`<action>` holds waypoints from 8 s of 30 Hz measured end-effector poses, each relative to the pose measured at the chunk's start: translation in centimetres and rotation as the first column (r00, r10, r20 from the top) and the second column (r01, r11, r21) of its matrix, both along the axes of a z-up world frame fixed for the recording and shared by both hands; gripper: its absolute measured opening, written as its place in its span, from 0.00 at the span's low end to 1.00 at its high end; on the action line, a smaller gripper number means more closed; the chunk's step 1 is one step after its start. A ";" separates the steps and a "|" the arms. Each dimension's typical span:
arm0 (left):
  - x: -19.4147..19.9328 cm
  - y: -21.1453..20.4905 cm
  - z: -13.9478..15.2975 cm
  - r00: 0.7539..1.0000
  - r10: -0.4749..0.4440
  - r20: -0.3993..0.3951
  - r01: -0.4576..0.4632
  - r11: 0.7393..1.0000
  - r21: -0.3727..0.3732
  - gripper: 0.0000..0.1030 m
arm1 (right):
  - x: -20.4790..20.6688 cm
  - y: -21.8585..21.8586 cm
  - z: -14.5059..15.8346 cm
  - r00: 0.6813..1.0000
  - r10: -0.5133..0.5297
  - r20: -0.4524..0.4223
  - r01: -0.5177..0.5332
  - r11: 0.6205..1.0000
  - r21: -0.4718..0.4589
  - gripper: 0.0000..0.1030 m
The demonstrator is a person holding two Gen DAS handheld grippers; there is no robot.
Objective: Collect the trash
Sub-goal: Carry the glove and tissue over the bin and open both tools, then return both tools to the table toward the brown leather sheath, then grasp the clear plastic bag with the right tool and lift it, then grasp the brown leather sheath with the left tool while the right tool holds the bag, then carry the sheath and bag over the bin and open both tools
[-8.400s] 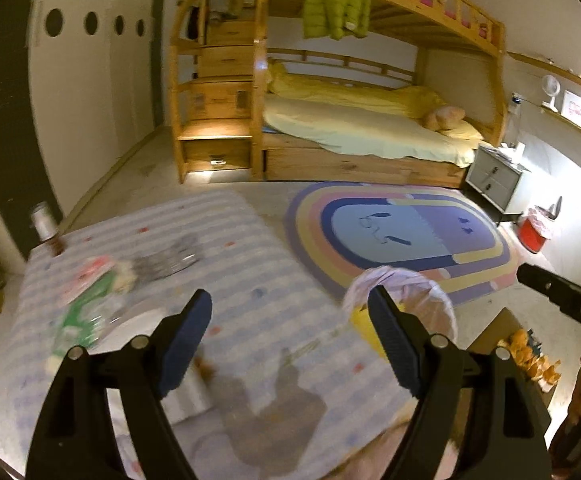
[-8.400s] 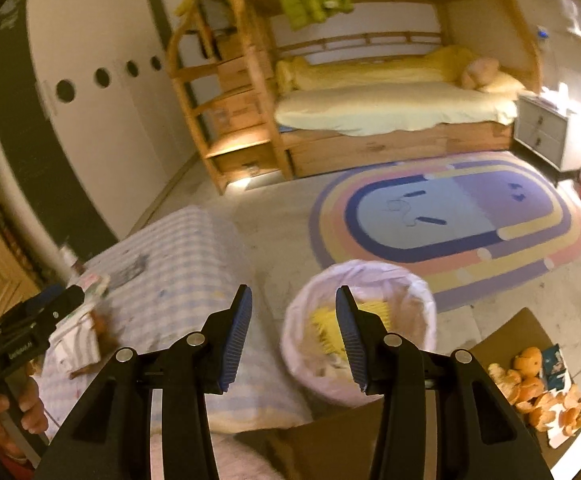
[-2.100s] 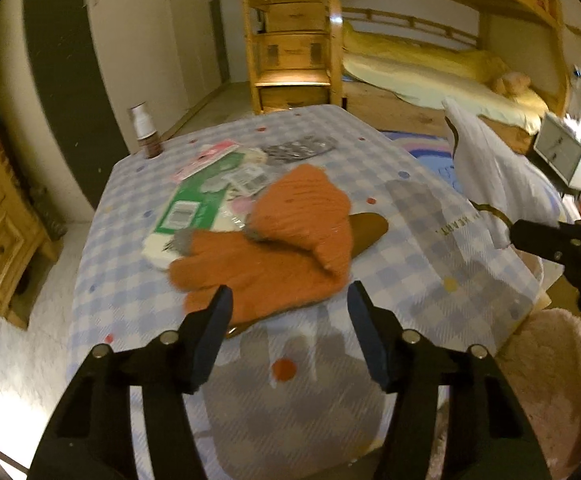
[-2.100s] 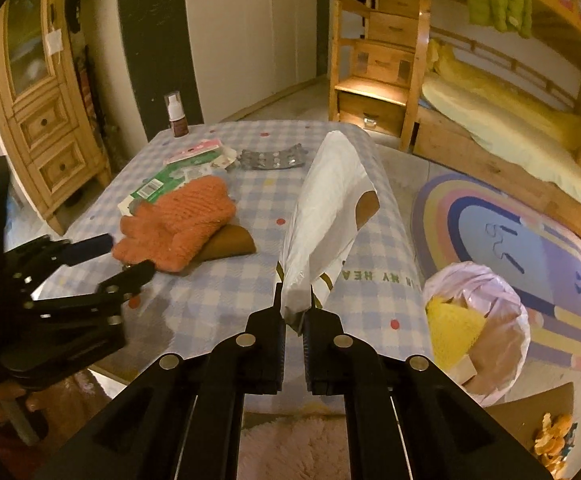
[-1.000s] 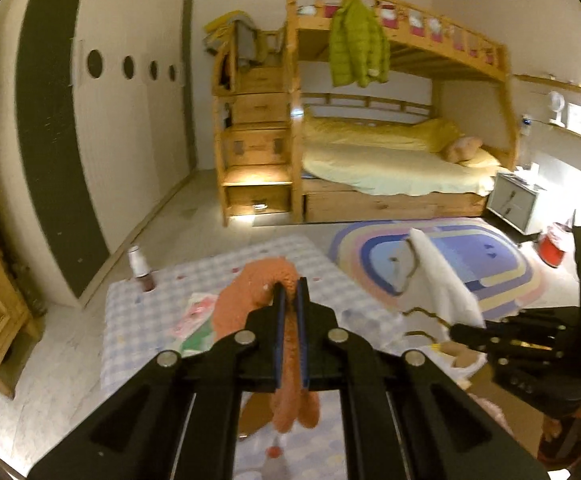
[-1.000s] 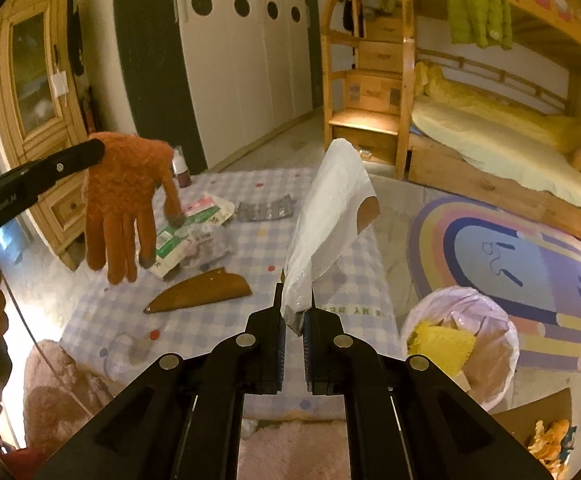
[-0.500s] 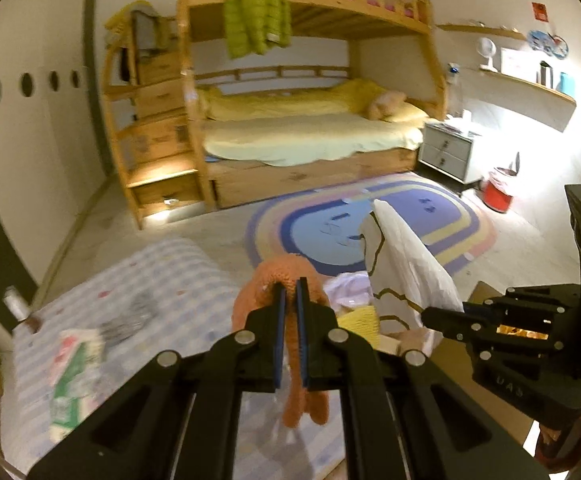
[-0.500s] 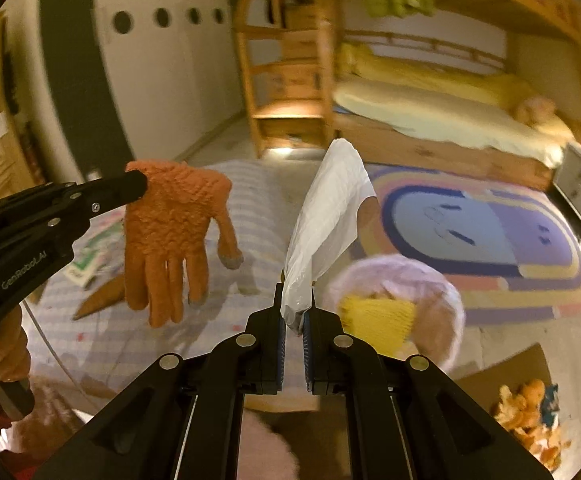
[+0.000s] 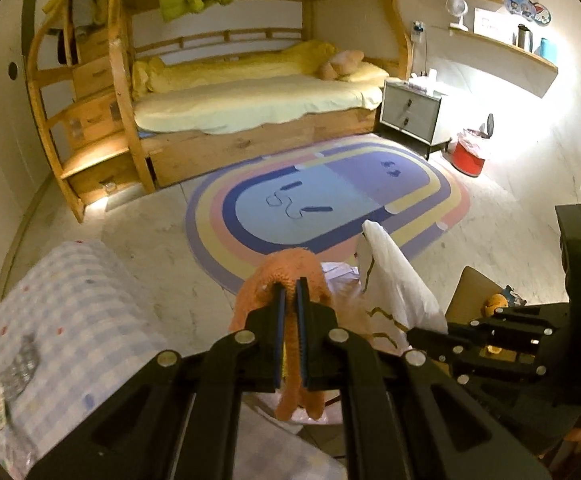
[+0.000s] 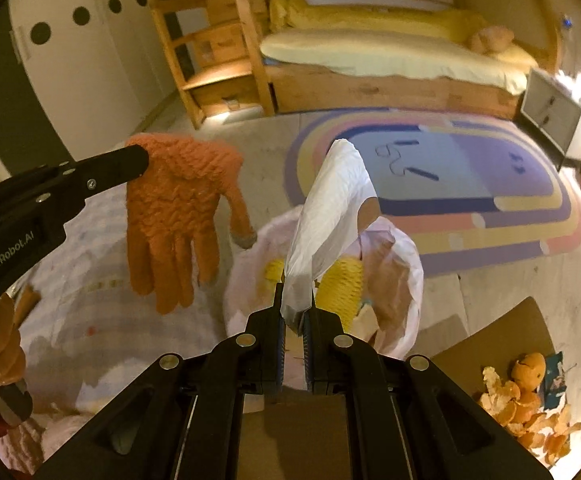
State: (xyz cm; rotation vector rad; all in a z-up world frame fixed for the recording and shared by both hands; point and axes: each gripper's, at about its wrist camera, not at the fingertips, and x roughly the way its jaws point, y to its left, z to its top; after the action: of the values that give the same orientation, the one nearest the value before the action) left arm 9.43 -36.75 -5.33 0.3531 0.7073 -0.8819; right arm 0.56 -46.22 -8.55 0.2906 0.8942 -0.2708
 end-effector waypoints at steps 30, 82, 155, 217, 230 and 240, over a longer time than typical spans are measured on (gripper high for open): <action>-2.8 19.3 6.9 0.926 0.377 0.021 -0.375 0.925 -0.056 0.64 | -3.0 8.9 9.6 0.973 0.110 0.204 -0.105 0.994 -0.038 0.38; -4.5 45.7 0.3 0.617 0.786 -0.027 -0.787 0.617 -0.007 0.71 | 11.9 37.9 -1.6 0.880 0.455 -0.138 -0.467 0.881 -0.070 0.88; -1.8 38.8 1.5 0.700 0.713 0.038 -0.714 0.698 0.057 0.77 | 8.8 27.1 8.1 0.878 0.443 0.179 -0.446 0.895 -0.026 0.09; -3.4 5.2 0.8 0.991 0.132 0.037 -0.134 0.989 0.067 0.46 | -4.2 -0.1 2.9 0.972 -0.226 0.062 0.230 0.971 -0.064 0.11; 0.8 -2.5 -2.8 0.994 0.061 -0.094 -0.056 0.997 0.053 0.47 | -0.4 -4.7 -1.9 0.955 -0.292 -0.058 0.283 0.950 -0.130 0.13; 2.1 1.9 -1.0 0.986 0.152 -0.069 -0.151 0.988 0.014 0.63 | -0.2 -4.3 -2.4 0.961 -0.273 -0.035 0.273 0.962 -0.029 0.43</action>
State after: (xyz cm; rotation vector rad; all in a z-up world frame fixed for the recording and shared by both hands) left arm 11.53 -34.89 -6.36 0.2733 0.7920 -0.7495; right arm 0.37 -50.47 -10.94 0.3882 0.8878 -0.5442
